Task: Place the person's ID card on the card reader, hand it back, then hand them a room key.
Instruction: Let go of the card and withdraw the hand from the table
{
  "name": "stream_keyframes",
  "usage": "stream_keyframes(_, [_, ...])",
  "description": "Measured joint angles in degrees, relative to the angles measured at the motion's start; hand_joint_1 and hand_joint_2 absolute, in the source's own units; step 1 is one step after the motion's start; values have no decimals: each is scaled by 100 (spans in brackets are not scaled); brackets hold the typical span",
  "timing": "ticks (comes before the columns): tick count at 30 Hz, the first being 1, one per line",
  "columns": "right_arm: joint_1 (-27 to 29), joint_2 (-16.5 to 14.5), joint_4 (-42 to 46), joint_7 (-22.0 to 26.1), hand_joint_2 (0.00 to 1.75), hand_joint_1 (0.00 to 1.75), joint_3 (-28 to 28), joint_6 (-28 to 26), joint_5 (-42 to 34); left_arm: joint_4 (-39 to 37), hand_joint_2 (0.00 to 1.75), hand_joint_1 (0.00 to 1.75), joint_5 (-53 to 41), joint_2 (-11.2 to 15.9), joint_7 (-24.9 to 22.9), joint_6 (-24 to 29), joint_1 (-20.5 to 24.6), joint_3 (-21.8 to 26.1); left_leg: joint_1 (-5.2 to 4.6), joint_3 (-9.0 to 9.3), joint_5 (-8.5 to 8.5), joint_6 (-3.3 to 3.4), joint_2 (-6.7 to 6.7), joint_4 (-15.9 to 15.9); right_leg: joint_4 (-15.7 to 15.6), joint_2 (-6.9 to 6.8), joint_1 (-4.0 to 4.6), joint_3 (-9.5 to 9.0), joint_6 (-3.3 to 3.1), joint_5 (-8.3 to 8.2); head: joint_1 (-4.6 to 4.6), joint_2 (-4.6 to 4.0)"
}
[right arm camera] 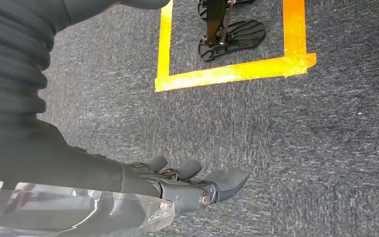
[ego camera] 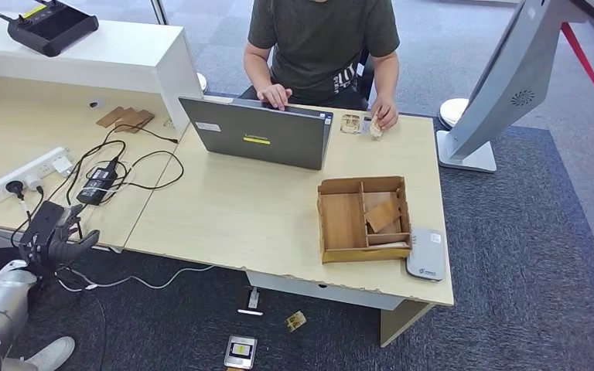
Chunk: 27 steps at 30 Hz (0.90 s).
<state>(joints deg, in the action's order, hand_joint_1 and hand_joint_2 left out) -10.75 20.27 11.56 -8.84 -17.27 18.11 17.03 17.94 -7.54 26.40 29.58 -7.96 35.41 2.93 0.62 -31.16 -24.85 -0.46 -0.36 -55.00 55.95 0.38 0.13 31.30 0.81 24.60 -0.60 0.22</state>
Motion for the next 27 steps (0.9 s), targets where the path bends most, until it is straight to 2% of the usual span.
stream_keyframes(4, [41,0,-2,-17,175,0,0,14,-7,4,175,0,-331,-39,-577,-384,-247,-4,-23,50,-16,19,24,10,-2,24,-26,-41,18,12,1,0])
stream_keyframes(7, [62,-4,-6,-40,175,0,0,9,-2,2,175,0,-418,-58,-981,-599,-447,4,-81,183,-47,45,22,68,-5,24,-82,-147,41,55,-3,0])
stream_keyframes(10, [86,-16,-20,-57,175,0,0,-30,14,-7,175,0,-336,-83,-1325,-532,-689,36,-145,298,-108,83,22,138,-12,22,-152,-268,56,112,-5,0])
stream_keyframes(12, [93,-28,-24,-60,175,0,0,-69,21,-48,175,0,-184,-100,-1578,-390,-966,67,-171,375,-167,78,29,166,-14,28,-183,-327,51,151,-9,-1])
stream_keyframes(14, [108,-28,-24,-53,175,0,0,-103,27,-104,175,0,106,-147,-1741,-221,-1358,121,-163,396,-156,47,41,163,-13,41,-170,-339,39,161,-18,-1])
stream_keyframes(17, [112,-2,-22,-19,175,0,0,-127,58,-172,175,0,1057,-248,-1750,196,-1851,373,-104,315,-100,15,39,115,-12,42,-102,-285,23,143,-24,0])
stream_keyframes(20, [110,15,-24,10,175,0,0,-121,94,-217,175,0,1944,-273,-1641,430,-2063,771,-81,269,-102,15,23,97,-13,27,-81,-259,20,138,-26,0])
stream_keyframes(27, [112,15,-24,12,175,0,0,-120,98,-223,175,0,2024,-273,-1625,422,-2088,825,-82,268,-103,15,23,97,-13,27,-82,-257,20,138,-27,0])
